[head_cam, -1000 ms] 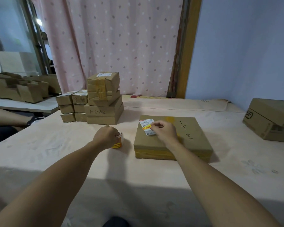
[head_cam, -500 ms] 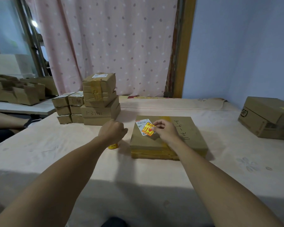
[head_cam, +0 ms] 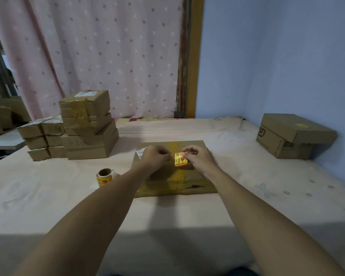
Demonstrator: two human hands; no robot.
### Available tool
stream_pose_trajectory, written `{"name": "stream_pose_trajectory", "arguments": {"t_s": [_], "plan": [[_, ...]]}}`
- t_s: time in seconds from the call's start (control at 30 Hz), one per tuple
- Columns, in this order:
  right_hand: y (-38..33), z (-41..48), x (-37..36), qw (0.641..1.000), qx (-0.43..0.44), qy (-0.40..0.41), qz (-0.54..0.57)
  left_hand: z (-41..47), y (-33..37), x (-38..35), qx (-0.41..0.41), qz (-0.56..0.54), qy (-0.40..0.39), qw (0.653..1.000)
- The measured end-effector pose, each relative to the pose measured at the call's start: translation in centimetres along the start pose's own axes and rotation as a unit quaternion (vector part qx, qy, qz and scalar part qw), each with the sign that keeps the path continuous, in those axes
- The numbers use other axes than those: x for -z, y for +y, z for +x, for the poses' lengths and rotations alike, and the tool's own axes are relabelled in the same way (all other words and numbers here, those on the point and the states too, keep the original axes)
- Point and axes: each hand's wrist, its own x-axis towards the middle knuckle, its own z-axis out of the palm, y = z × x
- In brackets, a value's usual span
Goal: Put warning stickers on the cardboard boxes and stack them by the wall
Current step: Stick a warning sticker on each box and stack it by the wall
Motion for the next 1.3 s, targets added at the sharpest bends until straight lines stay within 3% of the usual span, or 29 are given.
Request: {"name": "stream_pose_trajectory", "arguments": {"t_s": [0.1,0.4,0.57,0.73,0.97,1.1,1.3], "plan": [[1.4,0.3,2.0,0.999,-0.007,0.02,-0.05,0.3,1.0,-1.7,-0.023,0.03,0.016,0.999],[2.7,0.9,3.2,0.982,0.025,0.016,-0.187,1.3,2.7,-6.0,-0.119,0.184,-0.035,0.975],[3.1,0.9,3.2,0.969,0.046,0.001,-0.241,1.7,2.4,-6.3,-0.1,0.182,-0.041,0.977],[2.8,0.9,3.1,0.934,0.077,0.005,-0.348,1.9,2.6,-6.1,-0.078,0.203,-0.067,0.974],[1.9,1.3,2.6,0.924,0.02,0.047,-0.379,2.1,2.4,-6.3,-0.06,0.189,-0.072,0.978],[2.5,1.5,2.3,0.898,-0.043,-0.04,-0.436,2.1,2.0,-6.3,-0.049,0.153,-0.072,0.984],[3.0,1.3,2.9,0.926,-0.105,-0.037,-0.36,2.4,1.9,-6.4,-0.048,0.131,-0.081,0.987]]}}
